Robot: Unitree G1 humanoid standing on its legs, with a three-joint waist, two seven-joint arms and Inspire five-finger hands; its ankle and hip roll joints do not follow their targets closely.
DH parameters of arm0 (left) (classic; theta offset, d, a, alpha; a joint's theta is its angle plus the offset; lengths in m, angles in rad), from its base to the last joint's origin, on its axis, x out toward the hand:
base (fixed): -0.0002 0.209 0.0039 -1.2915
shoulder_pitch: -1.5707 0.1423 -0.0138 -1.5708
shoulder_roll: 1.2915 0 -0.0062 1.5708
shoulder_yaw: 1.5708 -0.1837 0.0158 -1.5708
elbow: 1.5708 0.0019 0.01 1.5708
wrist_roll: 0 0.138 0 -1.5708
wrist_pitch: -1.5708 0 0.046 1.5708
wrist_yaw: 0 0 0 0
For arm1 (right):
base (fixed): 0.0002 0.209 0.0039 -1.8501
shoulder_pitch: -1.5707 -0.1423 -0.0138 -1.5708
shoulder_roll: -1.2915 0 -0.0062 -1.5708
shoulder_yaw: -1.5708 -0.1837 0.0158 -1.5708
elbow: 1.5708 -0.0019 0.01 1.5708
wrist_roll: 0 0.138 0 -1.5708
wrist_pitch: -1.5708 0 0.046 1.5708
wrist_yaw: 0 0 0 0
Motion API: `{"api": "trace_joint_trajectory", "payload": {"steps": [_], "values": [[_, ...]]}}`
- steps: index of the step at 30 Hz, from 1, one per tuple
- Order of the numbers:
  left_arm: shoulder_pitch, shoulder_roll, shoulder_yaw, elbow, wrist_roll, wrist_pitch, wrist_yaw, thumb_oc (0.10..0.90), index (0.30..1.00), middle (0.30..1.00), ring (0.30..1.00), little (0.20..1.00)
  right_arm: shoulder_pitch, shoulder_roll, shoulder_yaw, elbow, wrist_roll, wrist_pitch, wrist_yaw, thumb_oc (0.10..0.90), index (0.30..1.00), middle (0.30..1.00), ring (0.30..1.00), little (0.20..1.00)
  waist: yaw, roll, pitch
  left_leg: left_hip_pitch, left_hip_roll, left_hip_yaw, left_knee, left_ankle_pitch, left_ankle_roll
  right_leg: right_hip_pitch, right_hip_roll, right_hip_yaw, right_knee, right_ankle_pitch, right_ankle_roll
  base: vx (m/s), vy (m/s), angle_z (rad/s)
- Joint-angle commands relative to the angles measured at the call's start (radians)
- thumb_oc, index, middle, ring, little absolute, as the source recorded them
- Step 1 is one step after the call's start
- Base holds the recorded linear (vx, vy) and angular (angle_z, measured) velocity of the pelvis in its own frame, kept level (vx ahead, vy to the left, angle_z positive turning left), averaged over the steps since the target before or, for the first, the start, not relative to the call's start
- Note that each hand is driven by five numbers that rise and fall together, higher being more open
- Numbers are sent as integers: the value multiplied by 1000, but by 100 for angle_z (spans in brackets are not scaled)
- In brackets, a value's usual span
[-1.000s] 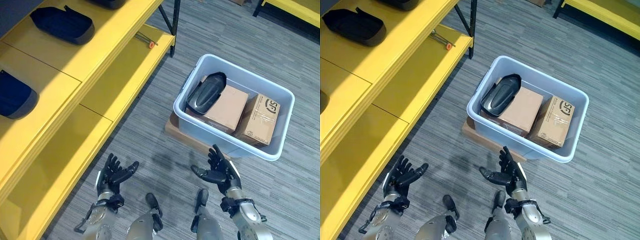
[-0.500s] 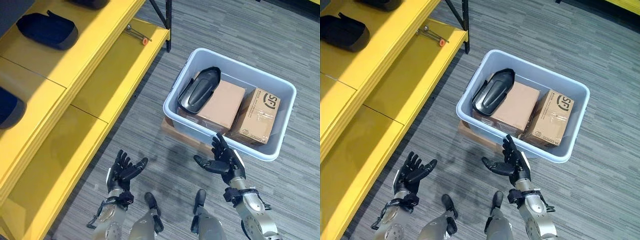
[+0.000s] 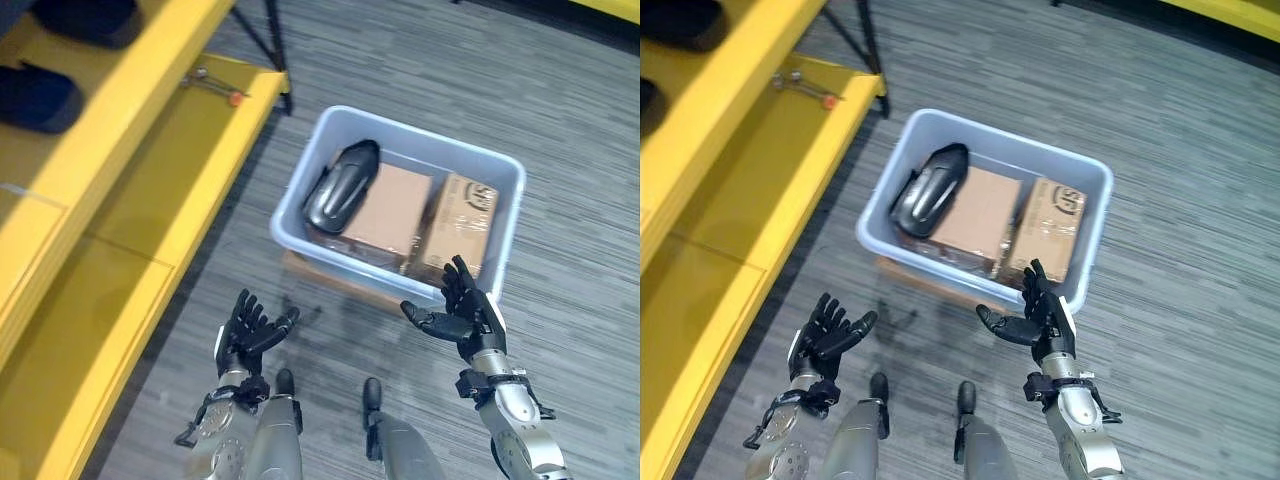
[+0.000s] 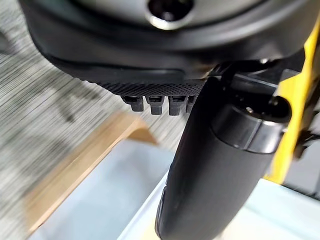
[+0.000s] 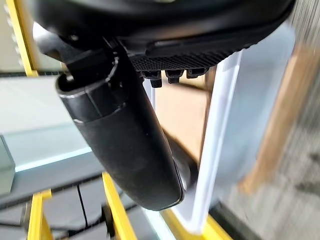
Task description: Move parts from the plastic box to the shelf.
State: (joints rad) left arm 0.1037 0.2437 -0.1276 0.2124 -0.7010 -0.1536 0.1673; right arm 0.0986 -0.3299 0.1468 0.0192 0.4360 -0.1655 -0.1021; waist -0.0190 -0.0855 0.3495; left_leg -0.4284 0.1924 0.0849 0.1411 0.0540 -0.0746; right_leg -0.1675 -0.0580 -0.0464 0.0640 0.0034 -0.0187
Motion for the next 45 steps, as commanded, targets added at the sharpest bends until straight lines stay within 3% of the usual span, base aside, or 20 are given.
{"api": "trace_joint_trajectory", "payload": {"steps": [1, 3, 4, 6, 9, 11, 12, 16, 21, 28, 30, 32, 34, 35, 39, 40, 41, 44, 45], "values": [[6, 23, 55, -120, 24, -84, -2, 900, 1000, 1000, 1000, 1000, -75, -68, 27, -105, -68, -69, 23, 900, 1000, 1000, 1000, 1000, 62, 53, 1, 44, 38, -117, -159, 214, -42, 85, 13, 19, 24, -107, 69, 220, 291, -103], [9, 8, 57, -112, 28, -85, -4, 900, 1000, 1000, 1000, 1000, -94, -72, 24, -102, -85, -64, 25, 900, 1000, 1000, 1000, 1000, 70, 75, -6, 56, 60, -107, -175, 243, -78, 108, 19, 56, 38, -132, 69, 216, 269, -137], [13, 7, 58, -114, 18, -88, -7, 900, 1000, 1000, 1000, 1000, -97, -65, 30, -104, -77, -66, 31, 900, 1000, 1000, 1000, 1000, 69, 79, -10, 95, 66, -103, -175, 201, -61, 115, 18, 75, 46, -148, 74, 185, 302, -115], [10, 12, 54, -119, 18, -89, -11, 900, 1000, 1000, 1000, 1000, -108, -55, 35, -96, -78, -66, 33, 900, 1000, 1000, 1000, 1000, 70, 93, -17, 116, 62, -101, -165, 193, -67, 122, 8, 91, 44, -142, 78, 127, 272, -109], [-7, 30, 50, -118, 17, -90, -13, 900, 1000, 1000, 1000, 1000, -112, -38, 30, -92, -61, -65, 26, 900, 1000, 1000, 1000, 1000, 55, 93, -18, 103, 37, -71, -99, 148, -50, 141, -39, 84, 22, -137, 98, 96, 227, -52], [-12, 35, 51, -116, 18, -92, -9, 900, 1000, 1000, 1000, 1000, -115, -32, 32, -91, -59, -64, 23, 900, 1000, 1000, 1000, 1000, 51, 89, -19, 88, 25, -61, -69, 129, -44, 142, -55, 88, 14, -129, 105, 47, 194, 6], [-21, 43, 54, -116, 13, -98, 2, 900, 1000, 1000, 1000, 1000, -118, -20, 40, -96, -58, -61, 25, 900, 1000, 1000, 1000, 1000, 42, 80, -18, 65, -3, -35, 10, 68, -21, 149, -95, 98, -8, -113, 124, 52, 245, -1], [-36, 48, 56, -110, 4, -99, 10, 900, 1000, 1000, 1000, 1000, -116, -12, 37, -98, -68, -54, 25, 900, 1000, 1000, 1000, 1000, 42, 62, -30, 28, -16, 16, 103, -7, 4, 132, -143, 122, -32, -77, 158, 68, 237, -25], [-55, 64, 60, -113, 7, -100, 6, 900, 1000, 1000, 1000, 1000, -139, -57, 18, -146, -187, -69, 17, 900, 1000, 1000, 1000, 1000, 36, 33, -36, 2, -17, 42, 151, -57, 21, 119, -169, 111, -47, -45, 183, 49, 110, -21], [-54, 87, 69, -122, 8, -99, -17, 900, 1000, 1000, 1000, 1000, -248, -227, -38, -216, -389, -97, -17, 900, 1000, 1000, 1000, 1000, 40, -4, -46, -42, -15, 31, 148, -53, 22, 100, -166, 81, -64, -17, 191, 19, -2, 2], [-43, 101, 64, -137, 8, -93, -36, 900, 1000, 1000, 1000, 1000, -323, -359, -52, -239, -462, -109, -27, 900, 1000, 1000, 1000, 1000, 46, -21, -40, -58, -18, 19, 141, -50, 18, 97, -160, 62, -74, -16, 191, 10, -46, 18], [-40, 103, 60, -141, 5, -91, -41, 900, 1000, 1000, 1000, 1000, -343, -398, -52, -233, -477, -108, -32, 900, 1000, 1000, 1000, 1000, 48, -24, -40, -67, -17, 15, 132, -41, 17, 91, -156, 56, -78, -16, 191, -6, -44, 9], [-20, 110, 48, -159, -13, -92, -45, 900, 1000, 1000, 1000, 1000, -474, -586, -2, -174, -575, -93, -69, 900, 1000, 1000, 1000, 1000, 74, -46, -18, -77, -19, 2, 109, -24, 12, 84, -146, 34, -87, -10, 190, -15, -78, 10], [-20, 109, 49, -160, -13, -92, -45, 900, 1000, 1000, 1000, 1000, -478, -587, 1, -171, -574, -94, -70, 900, 1000, 1000, 1000, 1000, 72, -45, -18, -78, -19, 2, 108, -23, 12, 83, -146, 35, -86, -10, 190, -18, -62, 11], [-11, 117, 39, -173, -31, -98, -40, 900, 1000, 1000, 1000, 1000, -648, -758, 149, -77, -664, -73, -61, 900, 1000, 1000, 1000, 1000, 102, -60, 19, -97, -19, -16, 97, -4, 4, 71, -136, 19, -82, -13, 184, -26, -50, 8], [-11, 117, 40, -173, -31, -98, -40, 900, 1000, 1000, 1000, 1000, -651, -758, 151, -76, -664, -73, -61, 900, 1000, 1000, 1000, 1000, 101, -60, 18, -97, -19, -16, 96, -4, 4, 70, -136, 19, -82, -13, 184, -36, -62, 6], [-1, 125, 38, -186, -34, -100, -34, 900, 1000, 1000, 1000, 1000, -732, -829, 219, -53, -690, -66, -53, 900, 1000, 1000, 1000, 1000, 118, -67, 39, -106, -20, -28, 97, 0, -1, 69, -133, 7, -79, -21, 181, -17, -69, 11], [8, 129, 42, -190, -31, -101, -30, 900, 1000, 1000, 1000, 1000, -811, -877, 299, -20, -726, -57, -51, 900, 1000, 1000, 1000, 1000, 128, -69, 53, -115, -22, -36, 85, 14, -5, 63, -130, -1, -78, -25, 178, -26, -61, 19], [15, 136, 38, -206, -36, -105, -26, 900, 1000, 1000, 1000, 1000, -886, -921, 375, -4, -767, -52, -46, 900, 1000, 1000, 1000, 1000, 142, -69, 74, -127, -24, -47, 83, 23, -9, 57, -127, -9, -75, -27, 175, -21, -62, 19]]}}
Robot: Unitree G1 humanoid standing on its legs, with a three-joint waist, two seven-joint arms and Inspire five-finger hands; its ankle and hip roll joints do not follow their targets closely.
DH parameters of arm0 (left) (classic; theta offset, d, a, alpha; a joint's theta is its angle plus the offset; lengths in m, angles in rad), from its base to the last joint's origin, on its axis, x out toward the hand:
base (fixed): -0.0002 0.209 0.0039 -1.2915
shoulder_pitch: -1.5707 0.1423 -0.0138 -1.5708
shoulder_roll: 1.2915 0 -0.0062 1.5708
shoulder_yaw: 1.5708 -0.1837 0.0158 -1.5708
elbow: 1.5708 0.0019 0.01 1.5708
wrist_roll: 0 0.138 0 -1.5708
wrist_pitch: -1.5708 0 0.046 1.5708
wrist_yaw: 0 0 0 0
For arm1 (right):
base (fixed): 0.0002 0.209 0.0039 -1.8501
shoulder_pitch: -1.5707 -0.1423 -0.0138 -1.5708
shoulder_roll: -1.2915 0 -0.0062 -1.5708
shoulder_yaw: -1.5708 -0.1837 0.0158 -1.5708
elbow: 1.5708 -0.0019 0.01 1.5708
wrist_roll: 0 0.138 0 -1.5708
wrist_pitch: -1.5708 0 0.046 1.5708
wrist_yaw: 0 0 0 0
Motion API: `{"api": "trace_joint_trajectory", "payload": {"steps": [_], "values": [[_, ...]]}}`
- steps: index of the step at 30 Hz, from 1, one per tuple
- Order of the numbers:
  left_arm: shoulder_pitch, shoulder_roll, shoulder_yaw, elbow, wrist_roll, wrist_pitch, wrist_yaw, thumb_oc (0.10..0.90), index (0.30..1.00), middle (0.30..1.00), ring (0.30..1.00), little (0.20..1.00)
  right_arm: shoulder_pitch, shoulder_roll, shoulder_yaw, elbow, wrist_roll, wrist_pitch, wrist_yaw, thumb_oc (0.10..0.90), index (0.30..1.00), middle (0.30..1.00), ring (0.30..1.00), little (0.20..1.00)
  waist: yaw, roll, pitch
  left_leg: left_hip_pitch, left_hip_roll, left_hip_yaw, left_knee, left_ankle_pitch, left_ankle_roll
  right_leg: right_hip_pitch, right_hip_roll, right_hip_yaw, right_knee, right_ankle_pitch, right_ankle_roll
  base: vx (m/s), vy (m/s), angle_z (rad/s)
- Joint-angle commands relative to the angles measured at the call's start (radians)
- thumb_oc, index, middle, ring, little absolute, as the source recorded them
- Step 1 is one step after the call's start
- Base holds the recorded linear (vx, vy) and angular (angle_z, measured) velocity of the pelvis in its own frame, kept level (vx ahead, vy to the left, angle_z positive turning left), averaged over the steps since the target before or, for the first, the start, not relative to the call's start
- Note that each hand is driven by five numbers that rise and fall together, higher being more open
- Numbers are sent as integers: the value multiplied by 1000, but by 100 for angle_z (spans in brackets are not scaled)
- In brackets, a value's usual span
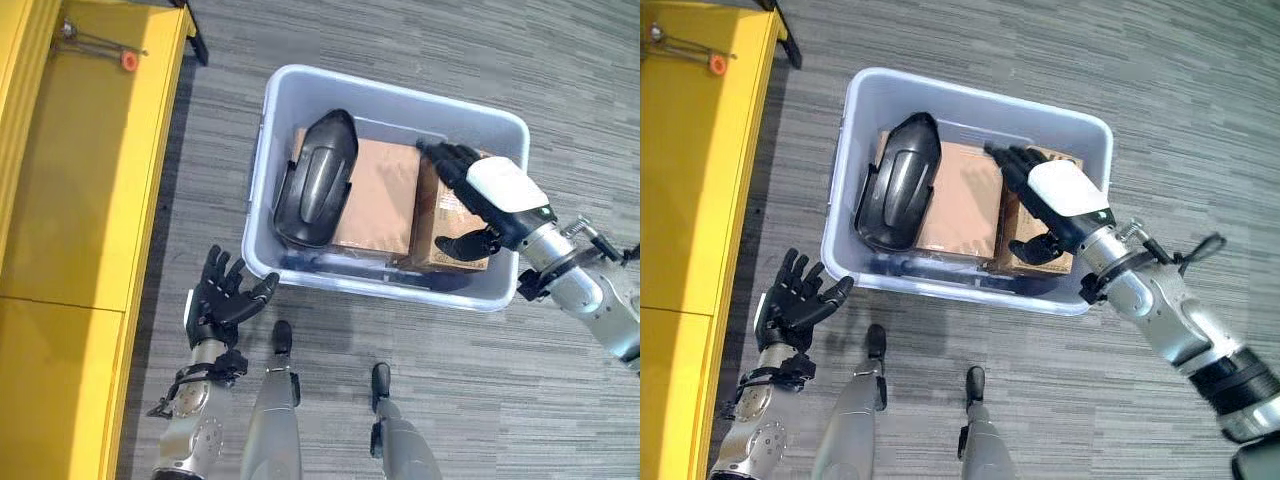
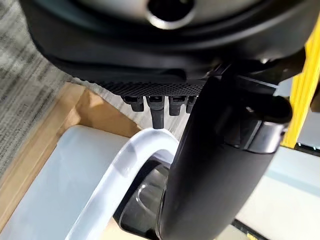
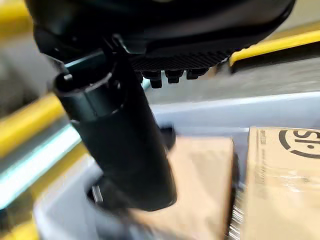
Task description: Move parts from the plastic box to the shelf.
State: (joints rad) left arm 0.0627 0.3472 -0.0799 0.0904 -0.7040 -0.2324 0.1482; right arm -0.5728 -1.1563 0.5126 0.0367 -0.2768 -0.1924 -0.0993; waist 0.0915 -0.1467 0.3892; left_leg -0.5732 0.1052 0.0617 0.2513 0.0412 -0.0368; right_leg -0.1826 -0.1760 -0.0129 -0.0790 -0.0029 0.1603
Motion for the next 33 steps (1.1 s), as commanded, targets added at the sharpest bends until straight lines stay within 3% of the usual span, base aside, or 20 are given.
{"api": "trace_joint_trajectory", "payload": {"steps": [1, 4, 6, 16, 24, 33], "values": [[61, 39, -7, -87, -33, -27, -6, 900, 1000, 1000, 1000, 1000, -252, -117, 49, -20, -78, -23, -43, 900, 1000, 1000, 1000, 1000, 39, -10, 45, 17, 61, -29, -28, 34, -50, 74, -9, -48, 69, -26, -4, -32, -81, 21], [65, 45, -2, -99, -37, -33, -2, 900, 1000, 1000, 1000, 1000, -375, -153, 162, 6, -116, -22, -41, 900, 1000, 1000, 1000, 1000, 50, -8, 60, 2, 59, -40, -37, 50, -53, 62, -6, -54, 71, -26, -5, -22, -52, 10], [70, 58, -4, -112, -39, -37, -3, 900, 1000, 1000, 1000, 1000, -524, -193, 311, 46, -158, -15, -25, 900, 1000, 1000, 1000, 1000, 68, -9, 83, -22, 52, -53, -44, 61, -58, 52, -4, -66, 73, -31, -7, -25, -59, 10], [57, 69, 0, -123, -40, -47, 12, 900, 1000, 1000, 1000, 1000, -828, -248, 562, 62, -239, 4, -38, 900, 1000, 1000, 1000, 1000, 86, 2, 131, -90, 32, -91, -55, 79, -67, 15, 3, -95, 81, -45, -13, -8, -43, 14], [46, 62, -13, -128, -43, -51, 21, 900, 1000, 1000, 1000, 1000, -944, -237, 643, 46, -294, 17, -55, 900, 1000, 1000, 1000, 1000, 87, 0, 131, -136, 20, -112, -51, 79, -66, -4, 12, -111, 83, -58, -15, 18, -32, 5], [33, 60, -15, -130, -40, -56, 34, 900, 1000, 1000, 1000, 1000, -942, -203, 653, 50, -300, 21, -42, 900, 1000, 1000, 1000, 1000, 98, -3, 131, -189, -2, -145, -42, 72, -65, -14, 17, -136, 76, -71, -15, 23, -37, 10]]}}
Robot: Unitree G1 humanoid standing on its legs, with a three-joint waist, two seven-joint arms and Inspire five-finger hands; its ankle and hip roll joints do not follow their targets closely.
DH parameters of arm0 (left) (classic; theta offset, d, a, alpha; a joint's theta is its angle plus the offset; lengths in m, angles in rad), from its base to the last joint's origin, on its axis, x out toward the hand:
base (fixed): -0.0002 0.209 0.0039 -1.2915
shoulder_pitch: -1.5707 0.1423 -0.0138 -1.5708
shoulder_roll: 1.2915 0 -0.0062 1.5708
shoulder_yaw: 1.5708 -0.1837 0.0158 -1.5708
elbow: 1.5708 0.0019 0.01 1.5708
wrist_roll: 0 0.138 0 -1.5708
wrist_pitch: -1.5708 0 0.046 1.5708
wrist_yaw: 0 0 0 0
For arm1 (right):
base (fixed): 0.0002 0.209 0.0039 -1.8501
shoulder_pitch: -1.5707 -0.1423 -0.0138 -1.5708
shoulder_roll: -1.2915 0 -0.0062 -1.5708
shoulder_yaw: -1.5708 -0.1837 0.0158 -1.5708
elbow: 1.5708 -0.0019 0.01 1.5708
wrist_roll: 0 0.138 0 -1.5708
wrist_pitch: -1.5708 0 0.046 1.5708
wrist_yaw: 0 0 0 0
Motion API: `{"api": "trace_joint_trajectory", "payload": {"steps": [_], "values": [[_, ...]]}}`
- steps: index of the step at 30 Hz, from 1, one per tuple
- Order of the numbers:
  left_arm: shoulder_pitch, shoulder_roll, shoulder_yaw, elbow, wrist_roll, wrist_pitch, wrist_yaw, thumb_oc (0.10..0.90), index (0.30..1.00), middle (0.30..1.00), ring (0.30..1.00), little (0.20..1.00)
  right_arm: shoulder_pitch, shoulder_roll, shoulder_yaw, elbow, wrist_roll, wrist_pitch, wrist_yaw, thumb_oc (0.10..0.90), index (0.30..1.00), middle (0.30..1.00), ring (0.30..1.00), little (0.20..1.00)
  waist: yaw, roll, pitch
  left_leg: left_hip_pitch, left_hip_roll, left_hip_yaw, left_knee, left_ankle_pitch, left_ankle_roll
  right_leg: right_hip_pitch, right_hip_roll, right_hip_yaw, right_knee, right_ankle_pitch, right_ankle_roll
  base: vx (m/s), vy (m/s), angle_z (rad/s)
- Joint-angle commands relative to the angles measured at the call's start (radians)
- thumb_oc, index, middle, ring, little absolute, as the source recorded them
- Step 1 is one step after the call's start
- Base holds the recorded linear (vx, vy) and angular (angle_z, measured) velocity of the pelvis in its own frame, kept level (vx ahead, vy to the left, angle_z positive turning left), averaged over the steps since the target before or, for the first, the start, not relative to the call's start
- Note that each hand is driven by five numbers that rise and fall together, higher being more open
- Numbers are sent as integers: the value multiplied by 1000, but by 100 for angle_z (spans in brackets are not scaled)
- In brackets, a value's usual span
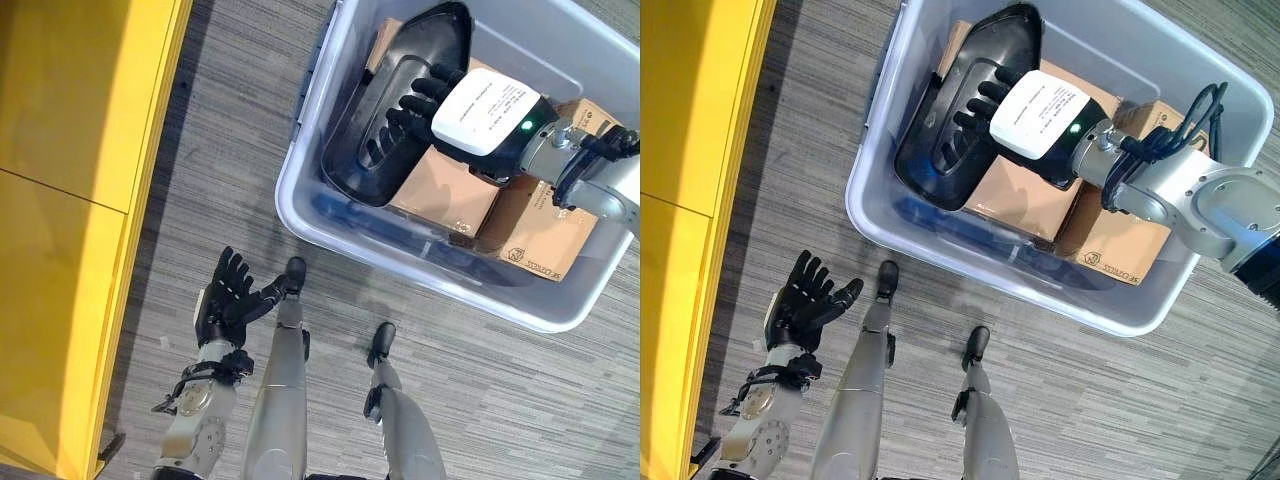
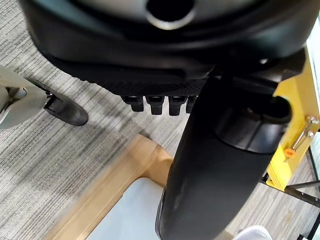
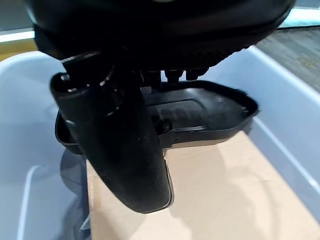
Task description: Move parts from the plastic box to the shelf.
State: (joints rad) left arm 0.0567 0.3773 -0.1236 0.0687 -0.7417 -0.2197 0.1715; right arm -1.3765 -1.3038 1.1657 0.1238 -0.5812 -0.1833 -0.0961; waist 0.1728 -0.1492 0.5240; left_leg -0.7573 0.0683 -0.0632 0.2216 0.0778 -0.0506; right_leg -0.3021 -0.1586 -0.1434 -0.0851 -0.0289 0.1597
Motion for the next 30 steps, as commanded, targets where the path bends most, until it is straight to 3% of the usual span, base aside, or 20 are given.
{"api": "trace_joint_trajectory", "payload": {"steps": [1, 11, 17, 19, 22, 24, 25, 26, 30], "values": [[39, 29, 31, -109, -3, -69, 11, 900, 1000, 1000, 1000, 1000, -131, -53, -5, -35, 6, 12, -43, 900, 1000, 1000, 1000, 1000, 17, -2, -4, -13, 32, -23, -8, 34, -51, 102, 0, -9, 82, -46, -14, 20, -34, 12], [43, 37, 38, -152, -13, -90, 19, 900, 1000, 1000, 1000, 1000, -108, -31, -15, -10, 20, 23, -46, 900, 1000, 1000, 1000, 1000, 15, -11, -4, -178, 4, -65, 113, -20, -52, 5, 7, -20, 156, -94, -30, 5, -42, 8], [39, 48, 67, -197, -11, -118, 38, 900, 1000, 1000, 1000, 1000, -150, -22, 8, 40, 28, 43, -69, 900, 1000, 1000, 1000, 1000, 4, 1, -4, -320, -14, -90, 219, -63, -43, -178, 23, -10, 320, -150, -48, 7, 4, 2], [51, 53, 78, -217, -2, -136, 50, 900, 1000, 1000, 1000, 1000, -135, -13, 15, 62, 38, 43, -67, 900, 1000, 1000, 1000, 1000, 5, 11, -4, -359, -21, -96, 270, -109, -45, -246, 20, -2, 410, -193, -57, 82, -26, -1], [41, 61, 89, -242, -4, -154, 54, 900, 1000, 1000, 1000, 1000, -111, 5, 19, 142, 46, 52, -62, 900, 1000, 1000, 1000, 1000, 8, 31, -4, -422, -37, -104, 305, -114, -42, -332, 15, 1, 496, -212, -62, 16, 6, 1], [41, 62, 90, -243, -4, -154, 54, 900, 1000, 1000, 1000, 1000, -110, 6, 17, 144, 45, 51, -63, 900, 1000, 1000, 1000, 1000, 9, 30, -4, -425, -37, -104, 308, -115, -42, -335, 15, 1, 499, -214, -61, 11, 5, 9], [38, 66, 89, -248, -6, -162, 53, 900, 1000, 1000, 1000, 1000, -96, 16, 17, 176, 41, 55, -63, 476, 407, 407, 407, 407, 13, 41, -4, -443, -41, -104, 325, -118, -42, -354, 12, 2, 523, -223, -65, 21, -7, 12], [34, 69, 89, -244, -2, -164, 56, 900, 1000, 1000, 1000, 1000, -83, 24, 11, 198, 38, 57, -64, 400, 300, 300, 300, 300, 15, 44, -4, -451, -44, -103, 333, -119, -43, -358, 11, 1, 531, -228, -66, 24, -5, 13], [18, 66, 81, -231, -10, -167, 54, 900, 1000, 1000, 1000, 1000, -58, 56, 3, 223, 30, 55, -57, 400, 300, 300, 300, 300, 15, 47, -4, -457, -49, -101, 334, -119, -46, -349, 9, -2, 520, -237, -67, 6, -2, 7]]}}
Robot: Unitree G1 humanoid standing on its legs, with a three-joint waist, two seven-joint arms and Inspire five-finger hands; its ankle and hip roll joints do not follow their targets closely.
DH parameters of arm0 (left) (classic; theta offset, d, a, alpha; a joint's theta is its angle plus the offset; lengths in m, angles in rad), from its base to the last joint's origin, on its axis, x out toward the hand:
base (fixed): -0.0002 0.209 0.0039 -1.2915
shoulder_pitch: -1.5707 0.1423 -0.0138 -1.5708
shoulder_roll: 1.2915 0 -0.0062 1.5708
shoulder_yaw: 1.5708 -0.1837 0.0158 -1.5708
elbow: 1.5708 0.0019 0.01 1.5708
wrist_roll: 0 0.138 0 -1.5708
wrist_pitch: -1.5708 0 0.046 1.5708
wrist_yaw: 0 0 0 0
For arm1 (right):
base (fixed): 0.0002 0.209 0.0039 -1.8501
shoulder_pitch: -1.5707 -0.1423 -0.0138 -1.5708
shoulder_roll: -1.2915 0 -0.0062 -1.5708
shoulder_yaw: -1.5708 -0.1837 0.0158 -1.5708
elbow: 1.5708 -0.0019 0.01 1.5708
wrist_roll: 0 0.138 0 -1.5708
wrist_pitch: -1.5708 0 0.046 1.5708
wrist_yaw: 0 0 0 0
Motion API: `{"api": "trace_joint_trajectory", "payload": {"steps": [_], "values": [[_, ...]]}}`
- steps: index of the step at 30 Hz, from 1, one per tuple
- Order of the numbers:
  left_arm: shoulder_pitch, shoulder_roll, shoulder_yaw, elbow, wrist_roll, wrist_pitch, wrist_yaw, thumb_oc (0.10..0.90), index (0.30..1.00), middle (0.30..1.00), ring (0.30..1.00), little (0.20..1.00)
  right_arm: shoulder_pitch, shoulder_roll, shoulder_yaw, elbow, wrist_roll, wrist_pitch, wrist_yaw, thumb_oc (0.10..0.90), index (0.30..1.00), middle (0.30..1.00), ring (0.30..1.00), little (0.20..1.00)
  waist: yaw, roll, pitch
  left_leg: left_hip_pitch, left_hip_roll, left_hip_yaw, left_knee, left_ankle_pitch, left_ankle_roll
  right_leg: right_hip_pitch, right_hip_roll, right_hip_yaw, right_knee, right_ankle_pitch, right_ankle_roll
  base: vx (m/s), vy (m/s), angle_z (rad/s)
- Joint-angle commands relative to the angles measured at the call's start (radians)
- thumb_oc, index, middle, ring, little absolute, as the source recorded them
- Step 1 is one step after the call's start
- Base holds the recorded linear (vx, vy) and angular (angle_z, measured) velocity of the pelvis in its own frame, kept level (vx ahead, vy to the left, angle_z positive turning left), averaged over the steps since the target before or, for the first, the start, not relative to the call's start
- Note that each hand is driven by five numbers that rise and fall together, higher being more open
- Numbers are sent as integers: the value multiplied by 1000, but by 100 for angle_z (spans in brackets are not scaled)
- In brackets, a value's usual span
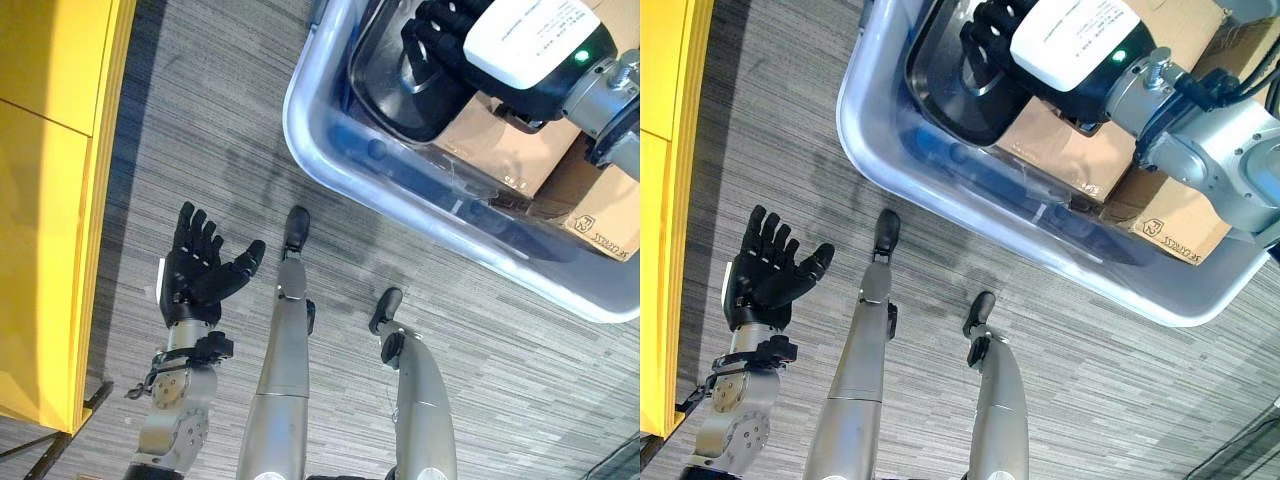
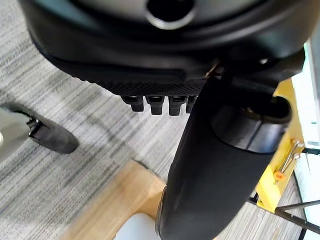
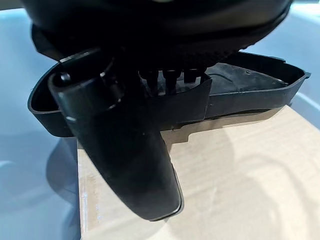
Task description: Move parts from the plastic box to the shelf.
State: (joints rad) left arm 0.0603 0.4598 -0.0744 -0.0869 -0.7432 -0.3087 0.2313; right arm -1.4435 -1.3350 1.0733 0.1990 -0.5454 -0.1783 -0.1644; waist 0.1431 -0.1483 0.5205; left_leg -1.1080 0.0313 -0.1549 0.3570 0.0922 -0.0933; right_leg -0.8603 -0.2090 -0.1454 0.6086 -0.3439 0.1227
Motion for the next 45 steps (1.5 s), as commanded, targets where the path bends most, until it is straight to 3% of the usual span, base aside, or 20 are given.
{"api": "trace_joint_trajectory", "payload": {"steps": [1, 4, 5, 6, 7, 10, 16, 22, 30, 36, 39, 45], "values": [[11, -18, 29, -71, -12, -77, -6, 900, 1000, 1000, 1000, 1000, 17, 92, 90, 145, -10, 48, 11, 400, 300, 300, 300, 300, 44, 45, -1, -99, -12, -9, 193, -132, -4, 220, 59, -3, -184, 78, -30, 0, 0, 0], [-1, -17, 22, -64, -20, -78, -9, 900, 1000, 1000, 1000, 1000, 37, 99, 73, 133, -16, 45, 12, 400, 300, 300, 300, 300, 43, 42, -1, -86, -15, -9, 186, -128, -6, 243, 60, -8, -205, 76, -31, -21, 7, 1], [-24, -13, 18, -57, -26, -76, -13, 900, 1000, 1000, 1000, 1000, 45, 103, 62, 115, -21, 38, 12, 400, 300, 300, 300, 300, 49, 44, -1, -74, -11, -6, 155, -87, -1, 270, 62, -23, -249, 96, -28, -8, -26, 4], [-24, -10, 12, -52, -31, -74, -17, 900, 1000, 1000, 1000, 1000, 60, 101, 54, 97, -22, 35, 13, 400, 300, 300, 300, 300, 45, 38, -1, -41, -13, -5, 154, -114, -10, 317, 61, -24, -274, 81, -29, -65, 8, 5], [-29, -10, 11, -51, -32, -73, -19, 900, 1000, 1000, 1000, 1000, 65, 98, 40, 83, -21, 33, 11, 400, 300, 300, 300, 300, 49, 40, -1, -39, -12, -5, 136, -81, -4, 328, 64, -34, -300, 99, -25, -5, -29, 8], [-40, -7, 6, -24, -37, -60, -32, 900, 1000, 1000, 1000, 1000, 158, 76, -47, -6, -2, 14, 12, 400, 300, 300, 300, 300, 52, 31, -1, 64, -9, 1, 74, -57, -15, 472, 62, -53, -415, 118, -16, -11, -14, 14], [-48, 11, -6, 15, -26, -30, -58, 900, 1000, 1000, 1000, 1000, 325, 30, -197, -112, 21, -14, 25, 400, 300, 300, 300, 300, 65, 11, -5, 226, -9, 14, -7, -22, -24, 656, 56, -74, -521, 168, 5, 15, -18, 10], [-26, 16, 0, 53, -30, -1, -93, 900, 1000, 1000, 1000, 1000, 499, 8, -343, -196, 39, -34, 29, 400, 300, 300, 300, 300, 60, -20, -113, 380, 11, 25, -107, 6, -25, 787, 49, -88, -610, 229, 28, 56, 9, 7], [-13, 31, 22, 73, -17, 25, -125, 900, 1000, 1000, 1000, 1000, 677, -31, -545, -266, 62, -43, 19, 400, 300, 300, 300, 300, 35, -33, -251, 545, 56, 63, -229, 51, -26, 882, 37, -77, -684, 324, 59, 21, 15, -6], [-18, 44, 30, 76, -8, 31, -136, 900, 1000, 1000, 1000, 1000, 682, -31, -561, -264, 71, -45, 18, 400, 300, 300, 300, 300, 31, -38, -300, 606, 77, 92, -252, 50, -24, 912, 29, -58, -694, 344, 67, 17, 10, -17], [-17, 55, 35, 80, -9, 38, -151, 900, 1000, 1000, 1000, 1000, 646, -25, -557, -249, 78, -41, 11, 400, 300, 300, 300, 300, 19, -32, -351, 671, 101, 123, -284, 52, -21, 929, 24, -36, -696, 348, 74, 14, 22, -24], [-21, 46, 17, 88, -6, 49, -170, 900, 1000, 1000, 1000, 1000, 576, 39, -552, -218, 109, -39, -7, 400, 300, 300, 300, 300, 1, -24, -418, 746, 128, 166, -304, 42, -16, 951, 18, 0, -696, 346, 77, 13, 9, -24]]}}
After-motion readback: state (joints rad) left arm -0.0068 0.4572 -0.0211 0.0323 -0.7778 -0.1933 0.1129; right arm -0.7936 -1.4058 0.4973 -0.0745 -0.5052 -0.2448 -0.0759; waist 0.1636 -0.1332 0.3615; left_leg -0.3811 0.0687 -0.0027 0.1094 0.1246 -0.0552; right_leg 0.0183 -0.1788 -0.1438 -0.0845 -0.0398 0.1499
